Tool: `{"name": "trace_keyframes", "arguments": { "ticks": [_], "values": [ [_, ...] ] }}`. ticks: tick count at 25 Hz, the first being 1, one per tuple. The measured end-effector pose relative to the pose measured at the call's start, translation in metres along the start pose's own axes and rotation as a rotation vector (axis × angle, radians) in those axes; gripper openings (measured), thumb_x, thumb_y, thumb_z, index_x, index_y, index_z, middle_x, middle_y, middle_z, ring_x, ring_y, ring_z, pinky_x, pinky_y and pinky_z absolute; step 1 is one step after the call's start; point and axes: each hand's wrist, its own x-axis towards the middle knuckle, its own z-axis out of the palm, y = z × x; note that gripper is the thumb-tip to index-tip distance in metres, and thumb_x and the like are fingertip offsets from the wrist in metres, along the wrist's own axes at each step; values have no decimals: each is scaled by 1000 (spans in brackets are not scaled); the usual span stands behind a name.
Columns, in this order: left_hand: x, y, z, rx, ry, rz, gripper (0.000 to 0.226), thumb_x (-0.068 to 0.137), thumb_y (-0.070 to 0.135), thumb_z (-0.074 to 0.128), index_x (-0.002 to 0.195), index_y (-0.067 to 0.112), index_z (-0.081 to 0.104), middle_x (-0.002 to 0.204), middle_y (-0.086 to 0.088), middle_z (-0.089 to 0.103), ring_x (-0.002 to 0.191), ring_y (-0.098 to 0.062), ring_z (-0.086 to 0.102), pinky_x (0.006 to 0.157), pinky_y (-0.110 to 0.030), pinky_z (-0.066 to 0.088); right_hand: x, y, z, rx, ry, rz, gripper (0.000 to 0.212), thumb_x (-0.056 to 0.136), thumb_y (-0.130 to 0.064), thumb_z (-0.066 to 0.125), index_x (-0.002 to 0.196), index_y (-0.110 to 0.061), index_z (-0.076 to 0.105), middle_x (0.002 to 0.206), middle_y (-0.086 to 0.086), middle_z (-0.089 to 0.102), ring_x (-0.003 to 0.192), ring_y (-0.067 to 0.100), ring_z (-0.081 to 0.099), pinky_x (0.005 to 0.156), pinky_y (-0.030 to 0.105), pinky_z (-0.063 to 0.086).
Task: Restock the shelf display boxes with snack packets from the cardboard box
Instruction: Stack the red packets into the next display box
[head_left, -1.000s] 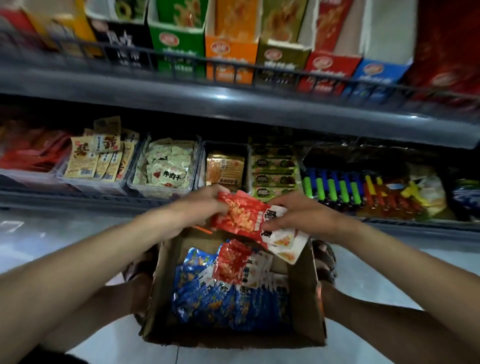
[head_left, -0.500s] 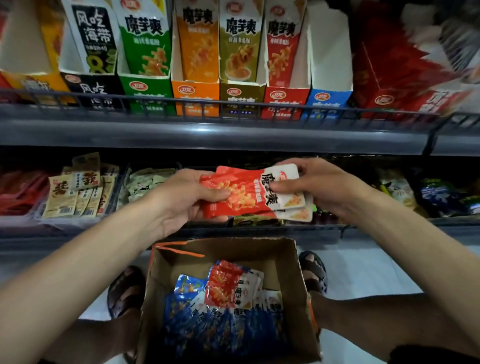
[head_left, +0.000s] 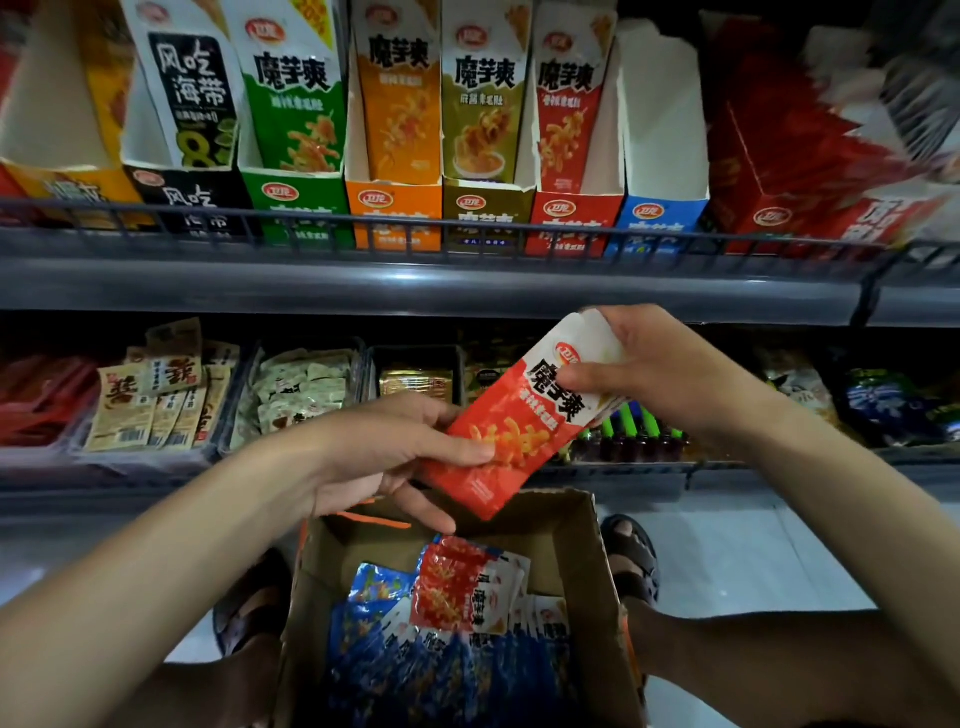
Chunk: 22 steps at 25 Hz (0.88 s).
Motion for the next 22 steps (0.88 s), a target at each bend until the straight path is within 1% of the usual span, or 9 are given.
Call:
{"name": "trace_keyframes", "arguments": {
  "ticks": [3,5,7,10,12,14,18,20,22],
  "values": [
    [1,-1,4,32,-89,-28,43,87,17,68,127,9,55,115,-11,70,106,-28,68,78,-42,60,0,-5,-3,-59,-53,-62,17,87,-14,69,98,-3,63,93,0,77,86,13,73,71,21,58],
    [3,-2,6,59,-89,-29,49,86,17,72,130,10,53,118,-10,69,109,-27,66,90,-51,55,-1,-7,-1,-46,-94,-95,18,87,-13,69,98,-1,64,93,1,76,86,12,73,69,18,56],
    [4,-2,10,30,-155,-13,47,89,15,67,133,10,51,123,-12,66,115,-29,63,97,-57,47,-2,-10,-1,-22,-138,-103,14,87,-14,68,95,-3,64,93,1,76,86,11,73,67,16,54],
    [6,-2,20,-63,-311,22,38,96,11,55,134,11,53,126,-19,63,117,-36,60,95,-57,49,-2,-8,2,-26,-96,-97,6,89,-18,67,93,-13,65,94,-2,76,86,9,72,68,18,56],
    [9,-3,25,-114,-248,35,33,96,14,56,129,10,58,120,-21,65,111,-37,63,86,-51,56,3,1,9,-24,122,-95,11,89,-22,69,99,-19,66,95,0,75,85,11,72,73,30,61],
    [12,-3,28,-128,-82,53,28,95,19,57,121,11,63,112,-20,68,101,-33,68,80,-47,59,7,9,20,20,324,-69,19,89,-26,69,106,-24,62,98,-3,69,87,10,70,75,38,61],
    [18,-6,36,-43,125,97,27,92,34,62,113,17,65,100,-12,71,87,-22,71,71,-40,61,6,13,49,87,302,-31,51,85,-53,63,129,-37,44,125,-4,50,113,10,55,90,34,55],
    [20,-7,39,35,164,121,27,92,34,63,115,20,62,100,-9,72,86,-19,69,70,-34,60,5,10,56,102,332,-29,54,85,-51,64,132,-38,40,129,-3,41,117,9,48,95,32,52],
    [22,-6,40,69,181,137,26,92,30,63,116,20,61,102,-7,72,87,-17,67,71,-30,59,5,5,58,156,379,-36,50,87,-46,65,130,-37,42,129,-5,38,117,10,48,97,35,52]
  ]
}}
